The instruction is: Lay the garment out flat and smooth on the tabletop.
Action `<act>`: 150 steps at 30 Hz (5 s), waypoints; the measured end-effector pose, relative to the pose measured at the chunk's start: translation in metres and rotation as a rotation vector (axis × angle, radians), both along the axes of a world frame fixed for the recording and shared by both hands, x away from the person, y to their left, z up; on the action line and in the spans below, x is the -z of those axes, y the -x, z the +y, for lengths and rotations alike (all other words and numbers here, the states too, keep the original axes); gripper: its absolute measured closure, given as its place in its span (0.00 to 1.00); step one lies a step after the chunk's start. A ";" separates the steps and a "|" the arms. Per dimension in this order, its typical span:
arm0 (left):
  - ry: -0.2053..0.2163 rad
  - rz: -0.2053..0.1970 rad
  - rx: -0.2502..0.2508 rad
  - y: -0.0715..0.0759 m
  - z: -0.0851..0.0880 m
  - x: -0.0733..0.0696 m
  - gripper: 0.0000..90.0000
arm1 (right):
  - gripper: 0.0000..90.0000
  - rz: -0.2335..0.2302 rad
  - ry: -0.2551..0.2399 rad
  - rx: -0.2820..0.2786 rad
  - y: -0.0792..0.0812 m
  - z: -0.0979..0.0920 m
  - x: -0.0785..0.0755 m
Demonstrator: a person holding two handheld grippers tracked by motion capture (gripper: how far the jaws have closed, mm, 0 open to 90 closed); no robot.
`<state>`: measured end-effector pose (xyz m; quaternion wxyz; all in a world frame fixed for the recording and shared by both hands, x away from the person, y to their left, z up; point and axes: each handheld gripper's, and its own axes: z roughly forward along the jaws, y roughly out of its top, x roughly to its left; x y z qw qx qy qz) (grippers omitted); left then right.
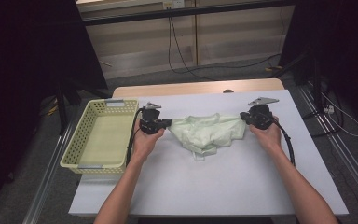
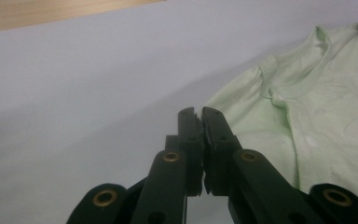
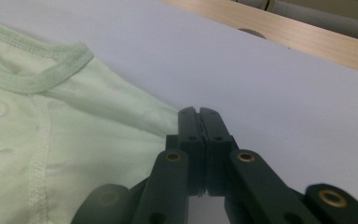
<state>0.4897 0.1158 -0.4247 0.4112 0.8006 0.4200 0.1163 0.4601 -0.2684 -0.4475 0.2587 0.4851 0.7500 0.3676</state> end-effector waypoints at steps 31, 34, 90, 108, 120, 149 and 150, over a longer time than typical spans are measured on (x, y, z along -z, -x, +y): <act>-0.081 -0.037 0.034 -0.010 -0.043 0.041 0.65 | 0.82 0.018 0.016 0.093 -0.010 -0.028 0.012; -0.098 -0.051 0.033 -0.008 -0.046 0.041 0.68 | 0.72 0.008 0.013 0.101 -0.007 -0.027 0.008; -0.073 -0.119 0.081 0.046 -0.010 0.013 0.42 | 0.85 0.051 0.061 -0.135 0.050 -0.010 0.011; -0.101 -0.166 0.198 0.083 -0.018 0.016 0.19 | 0.67 -0.021 -0.009 -0.242 0.077 0.017 -0.008; -0.031 -0.155 0.363 0.105 -0.042 0.011 0.48 | 0.88 0.008 0.020 -0.371 0.088 0.045 -0.002; -0.115 -0.074 0.352 0.078 -0.099 0.039 0.83 | 0.91 0.027 0.054 -0.301 0.052 0.060 0.022; -0.102 -0.060 0.355 0.077 -0.098 0.039 0.87 | 0.92 0.026 0.057 -0.296 0.052 0.060 0.022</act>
